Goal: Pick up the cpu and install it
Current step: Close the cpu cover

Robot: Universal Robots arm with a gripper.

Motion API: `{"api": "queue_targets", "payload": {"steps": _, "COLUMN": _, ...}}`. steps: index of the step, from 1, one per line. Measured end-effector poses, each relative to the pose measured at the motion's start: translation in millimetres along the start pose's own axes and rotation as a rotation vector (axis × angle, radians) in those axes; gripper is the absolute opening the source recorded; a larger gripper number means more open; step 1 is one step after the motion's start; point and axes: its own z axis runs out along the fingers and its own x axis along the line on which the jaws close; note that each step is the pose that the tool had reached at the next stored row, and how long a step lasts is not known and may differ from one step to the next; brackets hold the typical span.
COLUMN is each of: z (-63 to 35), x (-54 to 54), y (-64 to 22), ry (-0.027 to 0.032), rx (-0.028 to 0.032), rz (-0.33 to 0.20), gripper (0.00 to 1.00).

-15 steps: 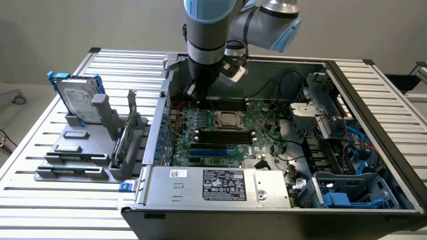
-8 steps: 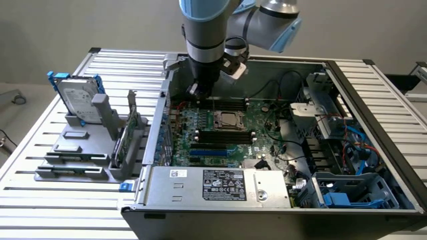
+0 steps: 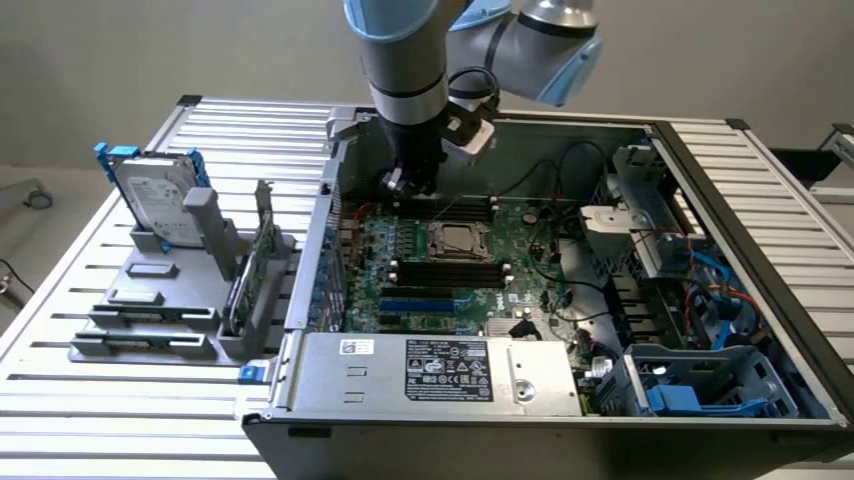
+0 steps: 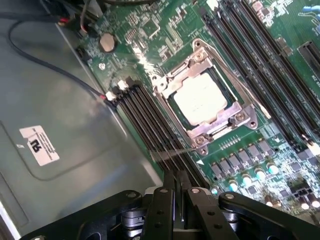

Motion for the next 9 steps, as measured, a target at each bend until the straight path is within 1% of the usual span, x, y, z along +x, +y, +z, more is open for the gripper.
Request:
{"api": "queue_targets", "payload": {"steps": 3, "z": 1.6, "x": -0.3, "y": -0.1, "ry": -0.0005, "rx": -0.0144, "rz": 0.008, "gripper": 0.18}}
{"api": "queue_targets", "payload": {"steps": 6, "z": 4.6, "x": -0.6, "y": -0.1, "ry": -0.0001, "rx": -0.0205, "rz": 0.015, "gripper": 0.18}}
{"api": "queue_targets", "payload": {"steps": 9, "z": 5.3, "x": 0.0, "y": -0.7, "ry": 0.0006, "rx": -0.0227, "rz": 0.019, "gripper": 0.18}}
